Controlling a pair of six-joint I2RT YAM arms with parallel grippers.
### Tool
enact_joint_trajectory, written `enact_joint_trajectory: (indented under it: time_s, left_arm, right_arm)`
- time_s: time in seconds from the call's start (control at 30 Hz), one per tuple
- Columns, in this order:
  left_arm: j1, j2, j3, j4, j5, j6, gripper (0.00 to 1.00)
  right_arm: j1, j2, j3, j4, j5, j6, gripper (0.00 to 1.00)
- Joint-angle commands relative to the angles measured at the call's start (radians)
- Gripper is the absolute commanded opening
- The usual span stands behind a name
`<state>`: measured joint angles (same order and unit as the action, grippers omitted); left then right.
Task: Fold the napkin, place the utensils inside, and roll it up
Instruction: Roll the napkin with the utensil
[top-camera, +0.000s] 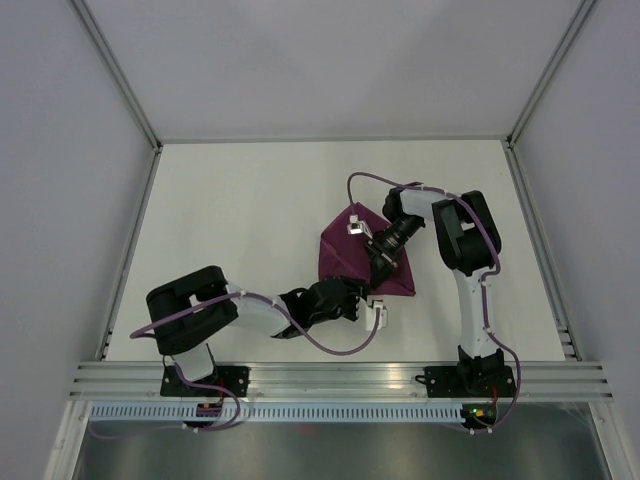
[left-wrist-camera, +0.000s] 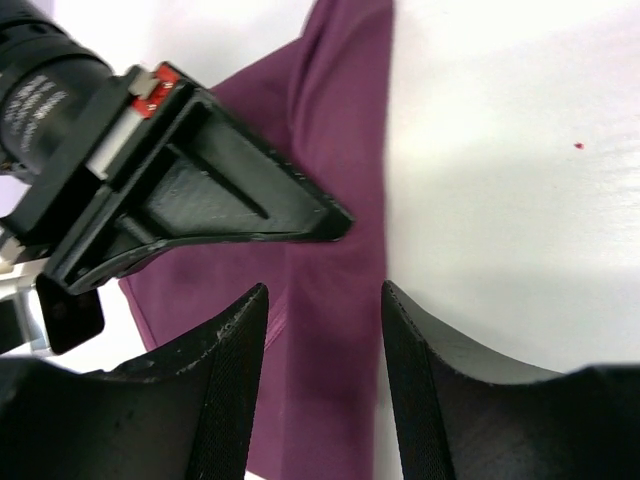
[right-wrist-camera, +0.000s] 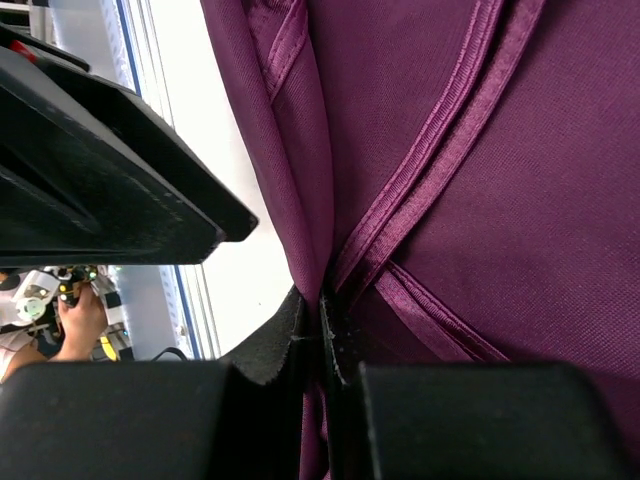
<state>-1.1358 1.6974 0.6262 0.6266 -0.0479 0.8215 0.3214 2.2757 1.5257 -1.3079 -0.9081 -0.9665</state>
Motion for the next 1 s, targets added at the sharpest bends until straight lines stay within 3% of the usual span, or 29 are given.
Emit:
enact_joint_trajectory:
  time_s: [0.0,0.47,0.97]
  left_arm:
    - [-0.018,0.033,0.020,0.021,0.014,0.060,0.55]
    - [-0.021,0.166,0.073,0.073,-0.032,0.070,0.54]
    - [0.037,0.165,0.181,-0.252,0.121,-0.022,0.35]
  right_arm:
    - [-0.007,0.073,0.007,0.154,0.166,-0.067,0.13]
    - [-0.022,0.105,0.033,0.122,0.163,-0.075,0.11]
    - [-0.036,0.137,0.073,0.062,0.141,-0.103,0.11]
